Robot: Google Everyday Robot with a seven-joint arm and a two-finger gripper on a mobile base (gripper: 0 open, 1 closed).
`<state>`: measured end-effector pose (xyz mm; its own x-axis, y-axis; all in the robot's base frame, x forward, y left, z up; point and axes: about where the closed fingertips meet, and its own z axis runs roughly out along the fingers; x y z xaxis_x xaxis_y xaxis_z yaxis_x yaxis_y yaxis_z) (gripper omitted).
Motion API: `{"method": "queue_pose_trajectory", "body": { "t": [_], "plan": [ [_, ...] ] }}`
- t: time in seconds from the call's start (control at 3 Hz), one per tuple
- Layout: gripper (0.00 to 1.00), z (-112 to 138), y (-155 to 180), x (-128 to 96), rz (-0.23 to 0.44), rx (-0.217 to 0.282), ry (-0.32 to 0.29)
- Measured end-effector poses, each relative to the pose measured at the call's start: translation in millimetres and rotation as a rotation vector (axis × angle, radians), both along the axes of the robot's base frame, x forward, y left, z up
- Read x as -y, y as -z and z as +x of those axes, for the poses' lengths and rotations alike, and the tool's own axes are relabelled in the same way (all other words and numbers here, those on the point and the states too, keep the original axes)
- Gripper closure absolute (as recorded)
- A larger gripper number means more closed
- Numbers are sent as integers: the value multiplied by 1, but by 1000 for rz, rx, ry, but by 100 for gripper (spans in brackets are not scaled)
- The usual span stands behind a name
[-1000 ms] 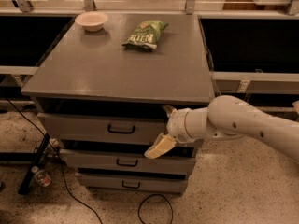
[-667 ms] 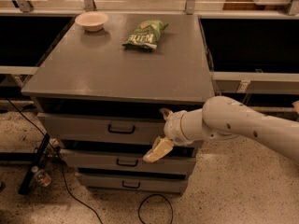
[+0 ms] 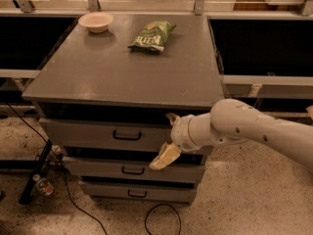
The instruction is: Open top drawer
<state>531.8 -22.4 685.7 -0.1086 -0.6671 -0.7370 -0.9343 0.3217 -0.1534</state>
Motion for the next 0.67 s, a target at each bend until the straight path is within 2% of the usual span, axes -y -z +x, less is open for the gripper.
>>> {"method": "queue_pose_trajectory", "body": {
  "t": [0.33, 0.67],
  "plan": [
    [0, -15, 12, -11, 32, -52, -55],
    [0, -15, 12, -11, 33, -52, -56]
  ]
}}
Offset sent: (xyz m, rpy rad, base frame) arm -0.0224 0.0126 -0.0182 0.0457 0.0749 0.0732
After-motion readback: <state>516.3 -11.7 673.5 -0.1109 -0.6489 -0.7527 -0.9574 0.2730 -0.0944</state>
